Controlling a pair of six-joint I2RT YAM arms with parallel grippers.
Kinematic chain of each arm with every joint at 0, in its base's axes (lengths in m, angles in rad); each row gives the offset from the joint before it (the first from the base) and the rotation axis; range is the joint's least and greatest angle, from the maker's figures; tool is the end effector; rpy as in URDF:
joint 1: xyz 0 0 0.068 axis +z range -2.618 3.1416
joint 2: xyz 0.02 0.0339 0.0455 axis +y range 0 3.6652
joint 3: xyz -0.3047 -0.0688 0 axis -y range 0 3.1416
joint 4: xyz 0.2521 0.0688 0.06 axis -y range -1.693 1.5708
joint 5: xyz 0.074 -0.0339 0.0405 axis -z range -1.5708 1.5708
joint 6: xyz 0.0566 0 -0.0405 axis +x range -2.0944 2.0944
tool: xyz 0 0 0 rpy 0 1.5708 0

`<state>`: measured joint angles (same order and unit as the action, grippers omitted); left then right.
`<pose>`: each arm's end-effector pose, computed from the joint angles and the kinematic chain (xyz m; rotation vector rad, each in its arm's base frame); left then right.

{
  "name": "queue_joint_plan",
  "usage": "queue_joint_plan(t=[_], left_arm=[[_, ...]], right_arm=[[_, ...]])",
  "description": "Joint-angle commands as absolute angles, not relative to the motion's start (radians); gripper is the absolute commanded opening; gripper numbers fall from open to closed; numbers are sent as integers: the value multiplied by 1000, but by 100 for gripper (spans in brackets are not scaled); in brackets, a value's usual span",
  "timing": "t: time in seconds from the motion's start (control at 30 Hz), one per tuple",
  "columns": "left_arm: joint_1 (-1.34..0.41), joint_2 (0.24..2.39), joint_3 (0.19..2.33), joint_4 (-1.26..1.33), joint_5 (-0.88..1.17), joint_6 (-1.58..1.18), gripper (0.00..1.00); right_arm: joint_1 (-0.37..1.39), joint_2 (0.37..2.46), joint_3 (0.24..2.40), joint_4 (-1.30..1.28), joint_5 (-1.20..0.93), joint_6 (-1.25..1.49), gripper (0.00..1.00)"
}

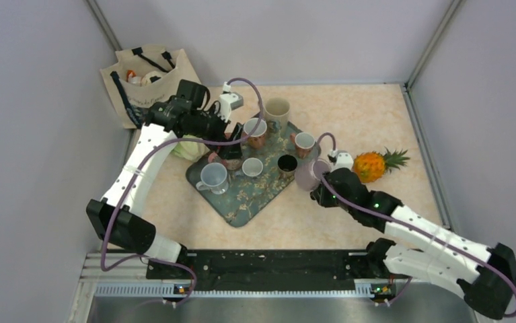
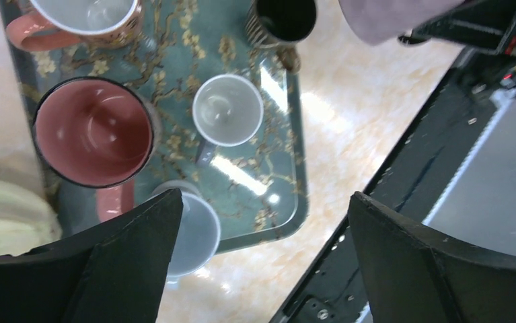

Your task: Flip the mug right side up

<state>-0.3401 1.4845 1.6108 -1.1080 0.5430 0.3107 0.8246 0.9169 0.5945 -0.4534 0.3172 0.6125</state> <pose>0.2771 -0.1291 0.4065 0.9901 2.2801 -0.7005 0.1379 0.1231 0.2429 -0.0907 2.3244 0.3620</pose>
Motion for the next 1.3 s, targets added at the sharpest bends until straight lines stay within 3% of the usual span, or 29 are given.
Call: queue_joint_plan(t=[0.0,0.17,0.4,0.57,0.77,0.97,1.07,1.17,1.27], left_arm=[[-309,1436,1673,-1031,766,157,99],[-310,1409,1709,-917,965,-15,95],[-313,1384,1650,-624,1125,-314,83],[-313,1385,1605,-541,1139,-392,74],[-311,1394,1611,-545,1122,-389,73],[-333,1411,1609,-348,1171,-557,66],[-361,1418,1586,-293,1192,-602,41],[-361,1416,1541,-222,1210,-668,2],[-360,1409,1534,-224,1205,-655,0]], right_arm=[[830,743,678,-295,190,706,0],[830,702,703,-31,164,777,0],[831,942,822,386,-21,855,0],[833,1035,882,481,-74,861,0],[831,1064,871,545,-70,885,0],[834,1144,872,631,-121,944,0],[835,1168,897,636,-130,932,0],[835,1175,924,603,-140,902,0],[834,1184,936,521,-150,873,0]])
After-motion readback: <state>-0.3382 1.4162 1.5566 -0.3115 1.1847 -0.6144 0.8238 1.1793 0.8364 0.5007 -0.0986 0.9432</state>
